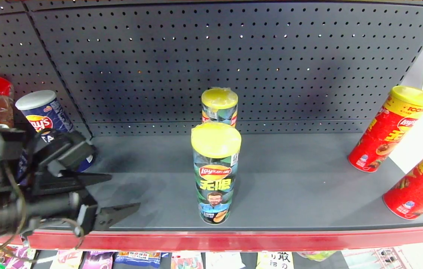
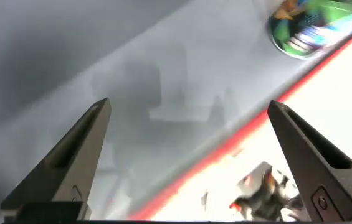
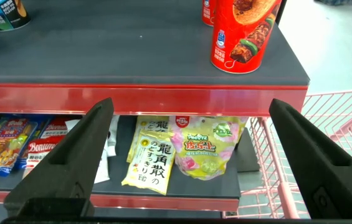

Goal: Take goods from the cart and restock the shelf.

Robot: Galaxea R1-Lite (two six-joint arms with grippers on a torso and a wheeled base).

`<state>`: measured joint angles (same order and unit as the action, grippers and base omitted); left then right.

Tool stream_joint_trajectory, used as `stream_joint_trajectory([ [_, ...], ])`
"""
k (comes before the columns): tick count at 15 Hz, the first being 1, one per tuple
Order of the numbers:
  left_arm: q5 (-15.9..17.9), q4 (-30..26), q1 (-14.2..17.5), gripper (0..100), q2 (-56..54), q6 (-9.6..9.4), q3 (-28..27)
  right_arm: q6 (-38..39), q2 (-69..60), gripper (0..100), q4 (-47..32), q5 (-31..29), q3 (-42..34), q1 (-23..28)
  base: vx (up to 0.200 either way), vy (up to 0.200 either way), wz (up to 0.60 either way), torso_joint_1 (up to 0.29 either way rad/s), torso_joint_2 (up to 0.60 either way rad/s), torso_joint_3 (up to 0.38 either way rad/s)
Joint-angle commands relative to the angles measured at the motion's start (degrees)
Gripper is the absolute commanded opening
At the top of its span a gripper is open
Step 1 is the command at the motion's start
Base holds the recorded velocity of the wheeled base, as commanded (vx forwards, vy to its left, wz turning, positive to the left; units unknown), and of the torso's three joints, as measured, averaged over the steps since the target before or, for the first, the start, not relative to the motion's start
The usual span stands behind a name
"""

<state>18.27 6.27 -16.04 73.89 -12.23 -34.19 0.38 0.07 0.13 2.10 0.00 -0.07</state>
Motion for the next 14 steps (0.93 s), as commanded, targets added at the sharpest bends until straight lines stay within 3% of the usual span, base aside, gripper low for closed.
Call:
stream_joint_trajectory([
  [1,-2.0,-4.8,11.1,100,-36.4,9.15,15.5,0.1,0.0,100,0.0,0.0,0.0,0.0,0.000,0.000,0.00,0.000,0.00,0.000],
  [3,-7.1,-15.2,16.7,100,-51.2,12.05,17.7,-0.2,0.0,100,0.0,0.0,0.0,0.0,0.000,0.000,0.00,0.000,0.00,0.000],
  [5,-9.7,-25.5,17.3,100,-64.4,12.49,19.4,0.0,0.0,100,0.0,0.0,0.0,0.0,0.000,0.000,0.00,0.000,0.00,0.000],
  [6,-11.0,-27.3,17.4,100,-67.0,12.40,20.3,0.0,0.0,100,0.0,0.0,0.0,0.0,0.000,0.000,0.00,0.000,0.00,0.000],
  [7,-16.2,-27.5,17.3,100,-71.9,12.75,23.0,-0.1,0.0,100,0.0,0.0,0.0,0.0,0.000,0.000,0.00,0.000,0.00,0.000],
  [9,-19.9,-24.3,16.8,100,-72.9,15.92,24.4,-0.1,0.0,100,0.0,0.0,0.0,0.0,0.000,0.000,0.00,0.000,0.00,0.000],
  [11,-25.0,-13.8,16.8,100,-73.0,15.92,29.4,-0.1,0.0,100,0.0,0.0,0.0,0.0,0.000,0.000,0.00,0.000,0.00,0.000],
  [12,-33.2,-5.9,16.8,100,-73.0,16.27,33.0,-0.1,0.0,100,0.0,0.0,0.0,0.0,0.000,0.000,0.00,0.000,0.00,0.000],
  [14,-35.1,-4.9,16.5,100,-73.8,15.92,33.8,-0.1,0.0,100,0.0,0.0,0.0,0.0,0.000,0.000,0.00,0.000,0.00,0.000],
])
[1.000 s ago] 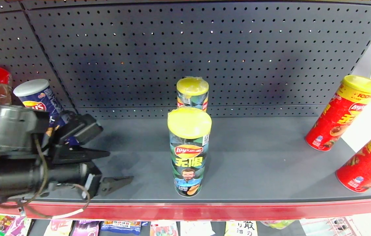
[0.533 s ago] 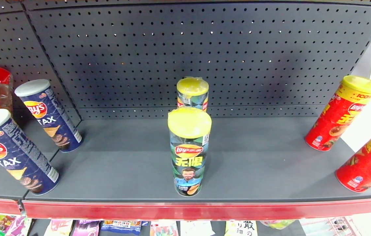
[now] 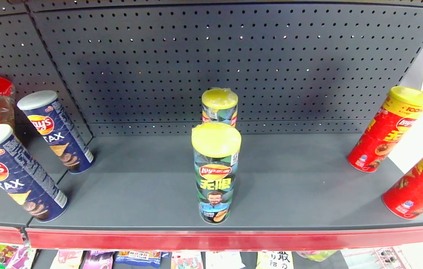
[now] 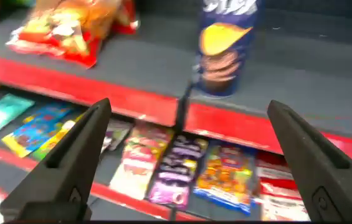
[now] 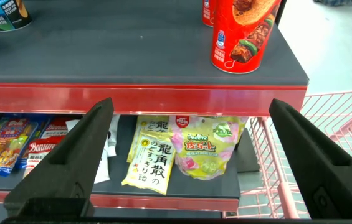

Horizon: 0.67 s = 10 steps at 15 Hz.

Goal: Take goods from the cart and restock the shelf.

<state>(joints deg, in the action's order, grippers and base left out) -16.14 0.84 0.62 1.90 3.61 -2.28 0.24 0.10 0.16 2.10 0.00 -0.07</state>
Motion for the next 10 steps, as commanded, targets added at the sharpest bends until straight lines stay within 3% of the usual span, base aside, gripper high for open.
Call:
stream_joint_trajectory([
  [1,0.5,0.6,-0.3,100,-1.9,-0.80,1.8,0.0,0.0,100,0.0,0.0,0.0,0.0,0.000,0.000,0.00,0.000,0.00,0.000],
  [2,4.7,0.6,-0.4,100,-1.9,-1.41,1.8,0.0,0.0,100,0.0,0.0,0.0,0.0,0.000,0.000,0.00,0.000,0.00,0.000],
  [3,19.1,-0.3,-0.4,100,-1.9,-1.76,2.1,0.0,0.0,100,0.0,0.0,0.0,0.0,0.000,0.000,0.00,0.000,0.00,0.000],
  [4,20.7,-1.2,-0.4,100,-1.8,-4.93,2.1,0.0,0.0,100,-0.1,0.0,0.0,0.0,0.000,0.000,0.00,0.000,0.00,0.000],
  [6,19.9,-1.3,-0.7,100,-1.2,-2.29,2.1,-0.1,0.0,100,-0.1,0.0,0.0,0.0,0.000,0.000,0.00,0.000,0.00,0.000],
  [7,19.1,-1.1,-0.5,100,-1.9,-2.03,2.2,-0.2,0.0,100,0.0,0.0,0.0,0.0,0.000,0.000,0.00,0.000,0.00,0.000],
  [8,14.9,-0.9,-0.5,100,-1.9,-2.03,2.3,-0.1,0.0,100,0.0,0.0,0.0,0.0,0.000,0.000,0.00,0.000,0.00,0.000],
  [10,14.7,-1.0,-0.5,100,-1.9,-2.82,2.2,-0.2,0.0,100,-0.1,0.0,0.0,0.0,0.000,0.000,0.00,0.000,0.00,0.000],
])
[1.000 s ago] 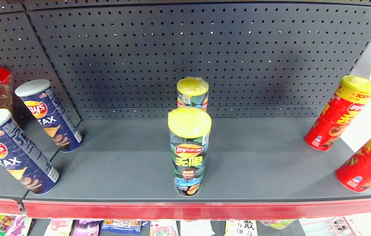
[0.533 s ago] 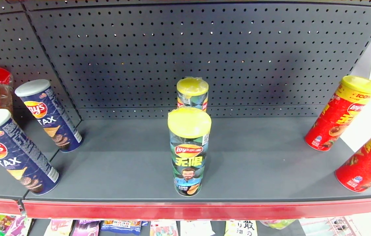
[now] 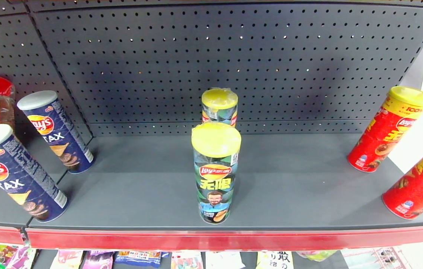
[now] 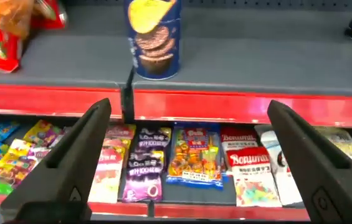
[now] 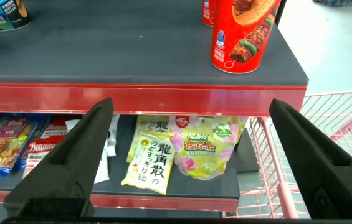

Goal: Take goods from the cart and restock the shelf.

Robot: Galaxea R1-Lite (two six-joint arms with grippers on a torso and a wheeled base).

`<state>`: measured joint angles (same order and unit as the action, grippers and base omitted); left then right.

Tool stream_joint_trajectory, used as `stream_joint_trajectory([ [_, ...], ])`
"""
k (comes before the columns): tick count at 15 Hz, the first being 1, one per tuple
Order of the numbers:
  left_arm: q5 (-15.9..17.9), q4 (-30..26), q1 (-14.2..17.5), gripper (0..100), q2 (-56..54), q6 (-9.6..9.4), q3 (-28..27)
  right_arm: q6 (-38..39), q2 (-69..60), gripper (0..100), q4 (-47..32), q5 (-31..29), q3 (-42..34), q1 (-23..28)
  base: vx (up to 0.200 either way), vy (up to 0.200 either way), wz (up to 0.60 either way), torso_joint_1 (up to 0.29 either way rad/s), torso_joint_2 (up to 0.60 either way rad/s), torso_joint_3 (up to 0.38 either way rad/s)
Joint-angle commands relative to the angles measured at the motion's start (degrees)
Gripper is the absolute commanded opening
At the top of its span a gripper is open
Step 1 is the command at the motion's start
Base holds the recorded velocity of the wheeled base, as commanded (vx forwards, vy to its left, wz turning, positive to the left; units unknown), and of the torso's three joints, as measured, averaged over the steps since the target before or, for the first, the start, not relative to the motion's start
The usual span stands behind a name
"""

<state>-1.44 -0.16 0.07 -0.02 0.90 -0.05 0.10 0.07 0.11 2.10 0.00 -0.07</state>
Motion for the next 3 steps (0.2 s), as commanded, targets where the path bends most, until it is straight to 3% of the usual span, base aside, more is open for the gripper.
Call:
stream_joint_trajectory([
  [1,0.1,0.0,0.0,100,0.0,-0.20,0.0,0.0,0.0,100,0.0,0.0,0.0,0.0,0.000,0.000,0.00,0.000,0.00,0.000],
  [3,0.1,0.0,0.0,100,0.0,-0.20,0.0,-0.1,0.0,100,0.0,-0.4,0.0,0.0,0.000,0.000,0.00,0.000,0.00,0.000],
])
